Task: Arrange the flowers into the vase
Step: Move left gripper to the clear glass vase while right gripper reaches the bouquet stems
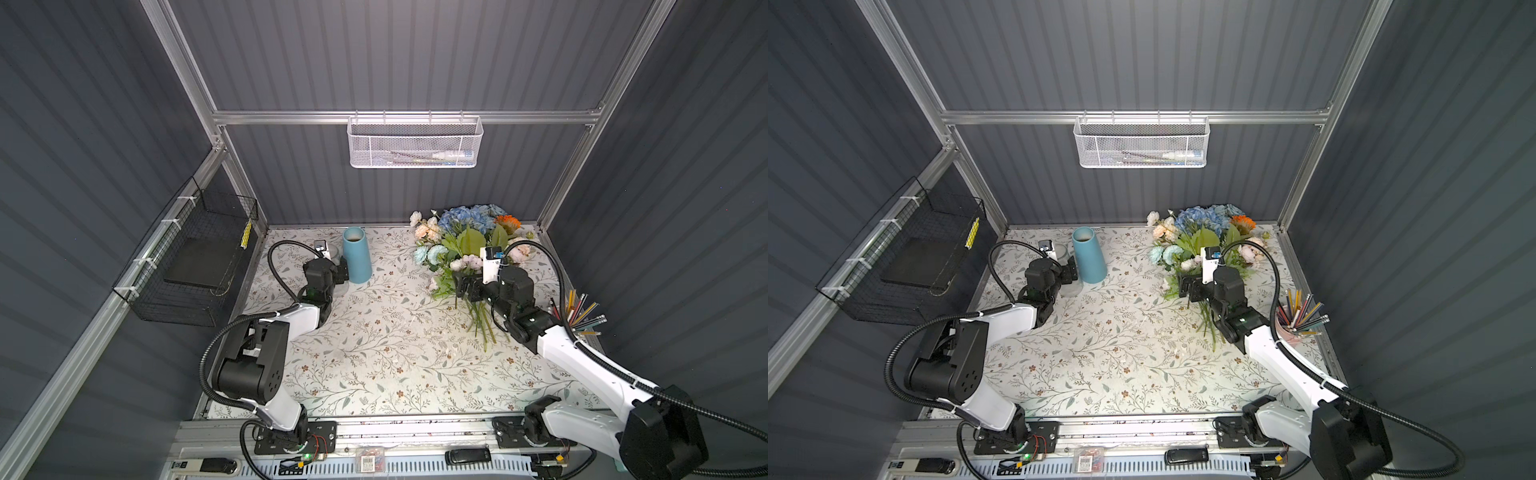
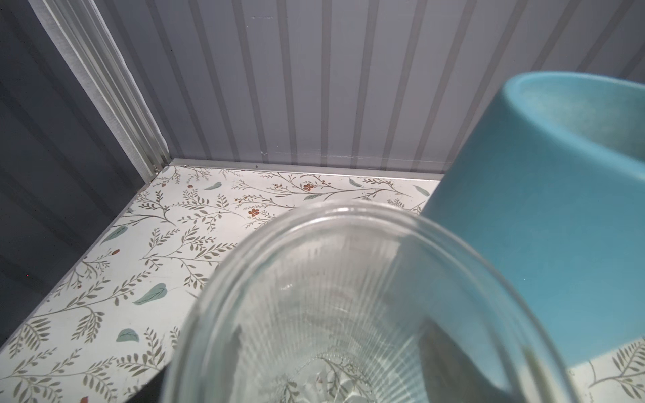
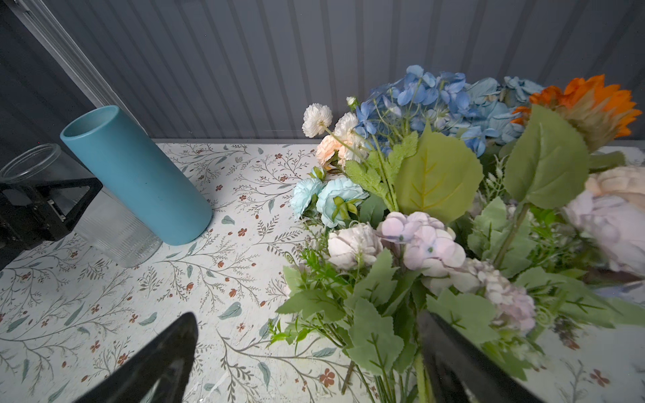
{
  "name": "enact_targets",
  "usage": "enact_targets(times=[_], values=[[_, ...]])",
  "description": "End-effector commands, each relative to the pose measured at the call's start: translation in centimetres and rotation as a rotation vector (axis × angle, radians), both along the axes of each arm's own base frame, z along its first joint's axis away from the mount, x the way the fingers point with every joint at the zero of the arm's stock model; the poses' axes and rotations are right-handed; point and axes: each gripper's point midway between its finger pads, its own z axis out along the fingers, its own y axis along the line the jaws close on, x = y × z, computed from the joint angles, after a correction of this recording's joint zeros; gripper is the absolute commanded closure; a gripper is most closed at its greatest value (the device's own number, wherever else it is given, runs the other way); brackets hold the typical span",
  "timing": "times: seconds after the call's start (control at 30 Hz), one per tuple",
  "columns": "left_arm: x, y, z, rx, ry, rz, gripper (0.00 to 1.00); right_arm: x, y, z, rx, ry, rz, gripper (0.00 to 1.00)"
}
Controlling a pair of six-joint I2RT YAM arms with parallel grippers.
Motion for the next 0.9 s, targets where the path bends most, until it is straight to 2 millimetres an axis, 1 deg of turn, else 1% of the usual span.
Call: enact_targets(times=[0.0,0.13,0.23,0.33,0.43,0.47,0.57,0.63,0.7,0.83,0.87], values=[[0.8,0.2,1.7,0.008,-0.058,0.006,0.24,-0.2,-0.5,2.0,-0.002,-0.071,-0.021,0.01],[0.1,0.5,2.0,0.018,-0.063,0.012,0.38,-0.2,-0.7,2.0,-0.015,-0.071,-0.029,0.01],[-0.5,0.6,2.6,0.024,-0.068,0.012,0.53,-0.2,-0.7,1.9,-0.008,-0.070,-0.033,0.01],[-1.4,1.0,3.3,0.025,-0.071,0.017,0.72,-0.1,-0.5,2.3,0.028,-0.073,-0.033,0.01],[-2.5,1.4,3.9,0.011,-0.068,0.029,0.94,0.1,-0.5,2.2,0.033,-0.059,-0.038,0.01],[-2.9,1.4,4.2,-0.001,-0.069,0.030,1.00,0.1,-0.6,2.0,0.028,-0.049,-0.047,0.01],[-4.2,1.1,4.8,-0.053,-0.061,0.014,1.00,0.2,-1.0,1.5,0.007,-0.026,-0.062,0.01],[-4.9,0.5,5.0,-0.114,-0.057,-0.011,1.00,0.3,-1.5,1.1,-0.016,-0.002,-0.087,0.01],[-5.8,-0.6,5.1,-0.169,-0.040,-0.040,1.00,0.4,-2.3,0.8,-0.036,0.018,-0.131,0.01],[-7.6,-2.8,5.3,-0.189,-0.001,-0.085,1.00,0.4,-4.1,0.2,-0.060,0.072,-0.205,0.01],[-8.1,-3.8,5.4,-0.195,0.004,-0.109,1.00,0.3,-4.6,0.0,-0.057,0.093,-0.223,0.01]])
